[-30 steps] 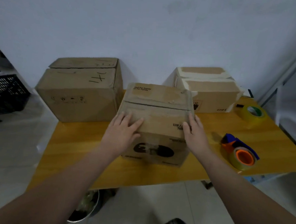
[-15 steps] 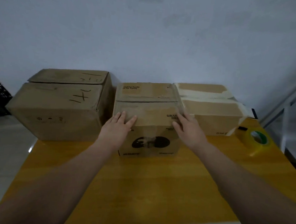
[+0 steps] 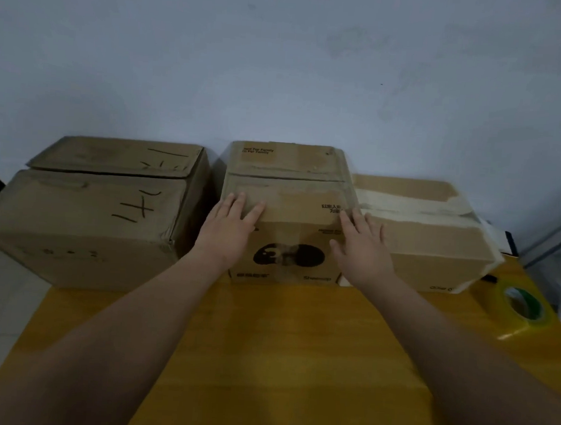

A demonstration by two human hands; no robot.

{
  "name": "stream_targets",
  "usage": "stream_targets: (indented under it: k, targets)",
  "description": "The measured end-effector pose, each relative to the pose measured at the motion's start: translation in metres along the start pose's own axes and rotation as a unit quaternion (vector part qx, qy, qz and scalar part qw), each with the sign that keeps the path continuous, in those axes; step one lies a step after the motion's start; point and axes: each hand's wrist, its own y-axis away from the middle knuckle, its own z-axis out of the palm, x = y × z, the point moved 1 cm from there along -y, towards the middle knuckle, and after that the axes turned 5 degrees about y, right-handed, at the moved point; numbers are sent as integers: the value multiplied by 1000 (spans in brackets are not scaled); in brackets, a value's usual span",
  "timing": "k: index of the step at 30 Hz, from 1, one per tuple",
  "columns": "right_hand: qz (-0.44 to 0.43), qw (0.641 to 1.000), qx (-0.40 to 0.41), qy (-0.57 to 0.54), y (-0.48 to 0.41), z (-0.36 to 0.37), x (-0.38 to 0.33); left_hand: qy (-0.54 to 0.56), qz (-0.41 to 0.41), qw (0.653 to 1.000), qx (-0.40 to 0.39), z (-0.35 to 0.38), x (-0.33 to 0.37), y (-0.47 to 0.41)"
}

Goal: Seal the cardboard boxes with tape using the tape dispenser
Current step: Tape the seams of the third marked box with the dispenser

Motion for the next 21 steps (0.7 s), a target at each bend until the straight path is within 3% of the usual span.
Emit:
stream_targets:
  k: [3, 6, 9, 15, 21]
  targets:
    - [-16, 997, 62, -44, 9, -7, -29, 40, 32, 999, 14, -8, -13, 13]
    - [-134, 970, 137, -151, 28, -15, -88, 61, 37, 997, 38, -22, -45, 44]
    - [-211, 943, 89, -240, 36, -10, -163, 57, 16, 997, 46, -34, -97, 85]
    - [-112, 957, -87, -254, 4, 27, -280, 33, -36, 999, 18, -37, -179, 141]
    - [-43, 947, -28, -316, -1, 46, -301, 23, -26, 999, 12, -38, -213, 160]
